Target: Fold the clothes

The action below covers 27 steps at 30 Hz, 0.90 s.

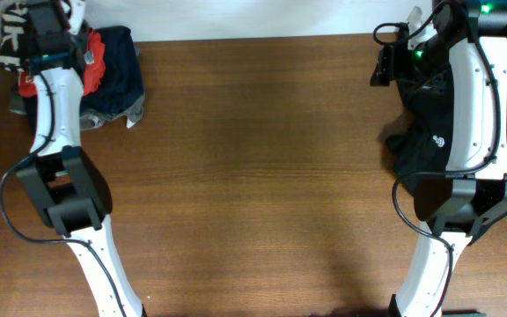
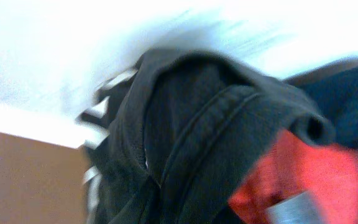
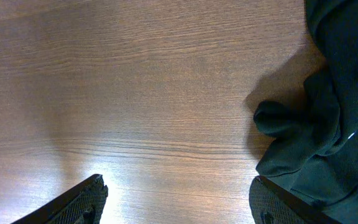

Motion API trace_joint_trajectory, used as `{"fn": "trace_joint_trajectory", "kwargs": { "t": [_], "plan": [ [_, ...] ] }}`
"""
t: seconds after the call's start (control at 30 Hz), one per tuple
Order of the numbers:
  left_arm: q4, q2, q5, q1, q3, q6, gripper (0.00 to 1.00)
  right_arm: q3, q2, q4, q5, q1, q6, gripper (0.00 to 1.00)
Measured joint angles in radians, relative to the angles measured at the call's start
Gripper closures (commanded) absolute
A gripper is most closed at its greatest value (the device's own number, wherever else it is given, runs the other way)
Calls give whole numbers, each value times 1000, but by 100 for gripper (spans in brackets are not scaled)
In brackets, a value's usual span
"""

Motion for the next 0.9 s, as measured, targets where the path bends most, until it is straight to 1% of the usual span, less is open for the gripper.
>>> {"fn": "trace_joint_trajectory", "kwargs": {
  "t": [0.07, 0.1, 0.13, 0.17, 0.2, 0.23, 0.43, 0.6, 0.77, 0.9],
  "plan": [
    [0, 5, 52, -18, 0, -5, 72, 0, 0, 0, 0, 0, 0, 22],
    [0, 6, 77, -27, 0, -6, 69, 0, 0, 0, 0, 0, 0, 22],
    [0, 8, 98, -35, 0, -6, 62, 0, 0, 0, 0, 0, 0, 22],
    [0, 8, 123, -46, 0, -6, 36, 0, 0, 0, 0, 0, 1, 22],
    [0, 8, 139, -55, 0, -11, 17, 0, 0, 0, 0, 0, 0, 22],
    [1, 8, 152, -65, 0, -8, 1, 0, 0, 0, 0, 0, 0, 22],
    [4, 8, 183, -109, 0, -30, 1, 0, 0, 0, 0, 0, 0, 22],
    [-34, 7, 182, -107, 2, -128, 1, 0, 0, 0, 0, 0, 0, 22],
    [-197, -35, 183, -106, 2, -226, 1, 0, 0, 0, 0, 0, -1, 22],
    [-353, -135, 191, -115, 2, -298, 1, 0, 0, 0, 0, 0, -13, 22]
  ]
}}
